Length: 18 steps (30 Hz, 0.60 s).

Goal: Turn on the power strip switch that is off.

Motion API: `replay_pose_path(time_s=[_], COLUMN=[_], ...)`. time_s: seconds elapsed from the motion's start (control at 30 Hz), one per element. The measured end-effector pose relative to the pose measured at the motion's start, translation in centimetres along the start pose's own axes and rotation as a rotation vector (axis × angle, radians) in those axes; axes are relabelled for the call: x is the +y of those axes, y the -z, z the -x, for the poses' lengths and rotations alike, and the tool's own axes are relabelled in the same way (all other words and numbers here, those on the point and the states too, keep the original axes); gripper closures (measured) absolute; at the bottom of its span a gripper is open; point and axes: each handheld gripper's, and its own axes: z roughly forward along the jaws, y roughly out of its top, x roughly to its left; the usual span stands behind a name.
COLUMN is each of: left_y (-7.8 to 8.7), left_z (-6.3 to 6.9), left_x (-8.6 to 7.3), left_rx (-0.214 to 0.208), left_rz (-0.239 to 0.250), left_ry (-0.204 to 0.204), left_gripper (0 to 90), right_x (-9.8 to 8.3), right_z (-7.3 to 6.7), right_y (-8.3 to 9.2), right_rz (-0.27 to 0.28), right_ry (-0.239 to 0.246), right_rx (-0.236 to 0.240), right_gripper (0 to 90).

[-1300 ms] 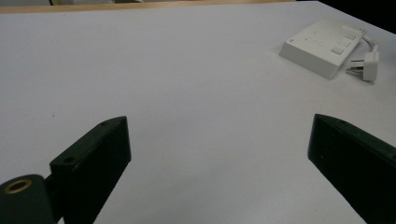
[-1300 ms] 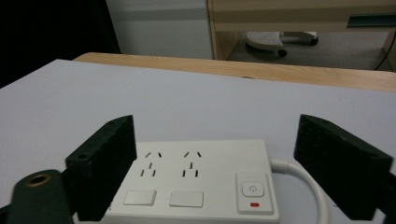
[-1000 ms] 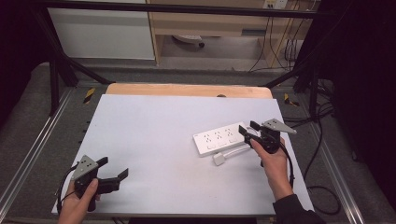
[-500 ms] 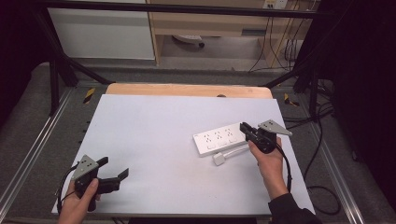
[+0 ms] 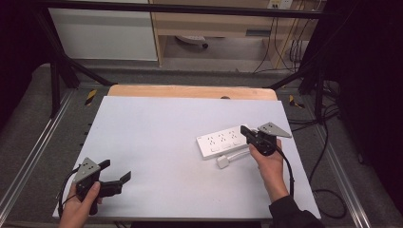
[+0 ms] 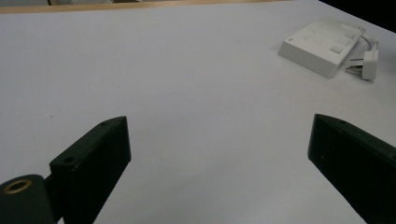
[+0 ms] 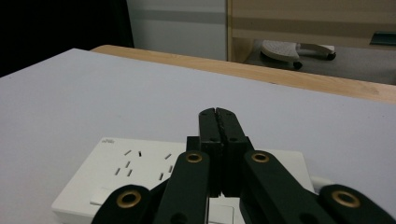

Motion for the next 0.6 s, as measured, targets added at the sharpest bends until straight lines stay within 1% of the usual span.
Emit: replay_pose_path(time_s=[0.17,0.37,0.6], left_y=[0.0,0.0,-0.01], left_z=[-0.01,-0.01,0.01], left_x=[0.01,-0.01,0.0], left_rx=[0.0,0.0,-0.001], left_rz=[-0.001,-0.002,0.0], left_ry=[-0.001,-0.002,-0.005], left_gripper=[5.7,5.7,5.8], right_x=[-0.34,-0.69,-1.08], right_z=[-0.05,-0.37,-0.57], right_y=[-0.21,-0.63,-0.99], right_rz=[-0.01,-0.031,-0.05], right_ry=[-0.008,0.006,0.006], right_rx=[0.004,0.012,0.019], right_gripper=[90.0,90.0,90.0])
